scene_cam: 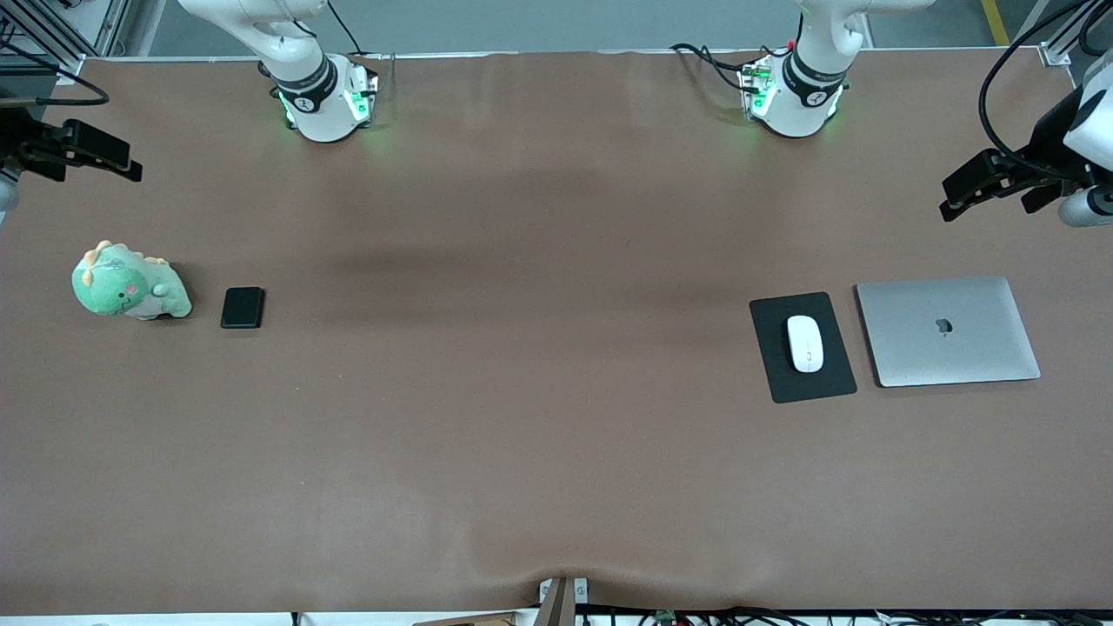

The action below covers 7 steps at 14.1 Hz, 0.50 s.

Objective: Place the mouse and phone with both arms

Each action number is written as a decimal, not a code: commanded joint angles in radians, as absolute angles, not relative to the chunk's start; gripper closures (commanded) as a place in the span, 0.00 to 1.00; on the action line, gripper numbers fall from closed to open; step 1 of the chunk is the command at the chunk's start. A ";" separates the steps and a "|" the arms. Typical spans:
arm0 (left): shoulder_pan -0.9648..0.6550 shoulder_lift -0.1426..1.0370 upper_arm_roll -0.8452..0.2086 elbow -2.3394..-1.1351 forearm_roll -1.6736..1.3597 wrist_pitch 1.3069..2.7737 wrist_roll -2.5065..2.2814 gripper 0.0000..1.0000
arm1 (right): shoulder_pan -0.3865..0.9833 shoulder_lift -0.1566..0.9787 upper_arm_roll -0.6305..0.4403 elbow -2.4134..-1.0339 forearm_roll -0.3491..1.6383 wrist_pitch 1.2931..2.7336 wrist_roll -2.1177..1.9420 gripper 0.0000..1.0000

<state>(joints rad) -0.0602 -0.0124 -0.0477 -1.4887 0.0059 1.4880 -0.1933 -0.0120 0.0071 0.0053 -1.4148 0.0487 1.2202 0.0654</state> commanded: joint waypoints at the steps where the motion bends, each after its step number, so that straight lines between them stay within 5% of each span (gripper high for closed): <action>1: -0.055 -0.029 -0.046 -1.489 -0.003 1.483 -0.178 0.00 | -0.015 -0.029 -0.002 -1.457 0.041 1.239 0.107 0.00; 7: -0.057 -0.025 -0.048 -1.491 -0.003 1.483 -0.178 0.00 | -0.017 -0.101 -0.003 -1.560 0.043 1.319 0.098 0.00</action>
<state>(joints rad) -0.0597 -0.0124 -0.0470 -1.4880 0.0059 1.4880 -0.1930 -0.0120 -0.0248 -0.0067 -1.4717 0.0487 1.2780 0.0893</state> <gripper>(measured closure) 0.000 0.000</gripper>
